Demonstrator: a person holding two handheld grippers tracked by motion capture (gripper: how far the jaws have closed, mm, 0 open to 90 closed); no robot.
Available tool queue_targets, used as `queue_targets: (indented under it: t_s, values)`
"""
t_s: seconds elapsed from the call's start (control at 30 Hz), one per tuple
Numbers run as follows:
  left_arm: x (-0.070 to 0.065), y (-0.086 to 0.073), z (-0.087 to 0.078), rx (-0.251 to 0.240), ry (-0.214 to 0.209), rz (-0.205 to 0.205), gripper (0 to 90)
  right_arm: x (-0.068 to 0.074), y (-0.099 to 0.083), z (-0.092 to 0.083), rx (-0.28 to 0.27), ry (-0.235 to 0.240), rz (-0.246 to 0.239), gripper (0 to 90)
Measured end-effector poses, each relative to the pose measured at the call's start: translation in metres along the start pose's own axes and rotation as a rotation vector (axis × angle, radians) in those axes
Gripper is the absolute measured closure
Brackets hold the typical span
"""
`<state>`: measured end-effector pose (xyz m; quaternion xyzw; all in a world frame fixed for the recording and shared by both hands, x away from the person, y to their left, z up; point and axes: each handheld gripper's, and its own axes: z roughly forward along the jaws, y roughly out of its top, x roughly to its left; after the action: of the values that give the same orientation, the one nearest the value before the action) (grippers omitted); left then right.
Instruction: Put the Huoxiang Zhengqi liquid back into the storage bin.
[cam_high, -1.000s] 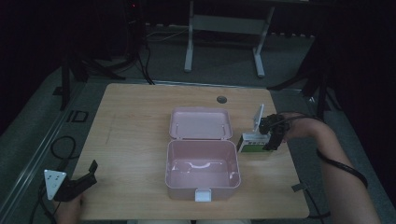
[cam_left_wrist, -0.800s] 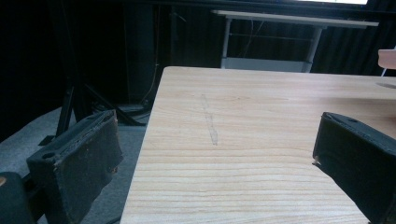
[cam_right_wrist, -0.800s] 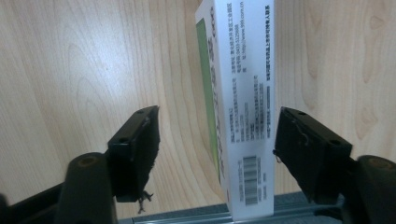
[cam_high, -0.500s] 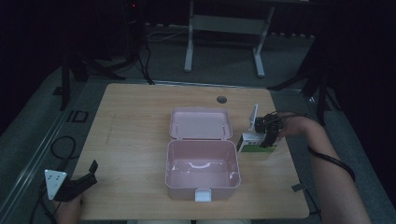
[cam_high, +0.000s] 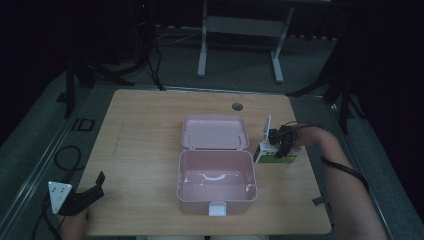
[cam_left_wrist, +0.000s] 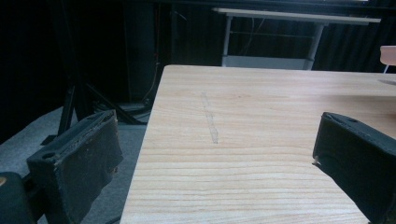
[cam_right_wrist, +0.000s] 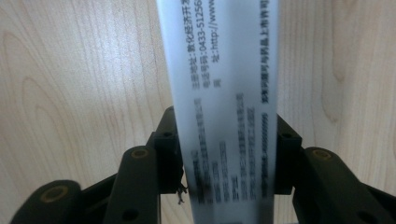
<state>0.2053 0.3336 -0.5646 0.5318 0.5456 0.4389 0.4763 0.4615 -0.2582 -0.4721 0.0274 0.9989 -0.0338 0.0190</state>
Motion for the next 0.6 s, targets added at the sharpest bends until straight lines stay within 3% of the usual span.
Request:
queue_targets:
  t_s: [0.27, 0.6]
  values:
    - [0.000, 0.000, 0.000, 0.000, 0.000, 0.000, 1.1, 0.004, 0.001, -0.002, 0.014, 0.015, -0.018, 62.9]
    - [0.000, 0.000, 0.000, 0.001, 0.002, 0.002, 1.2, 0.015, 0.001, -0.015, -0.022, 0.036, -0.011, 63.2]
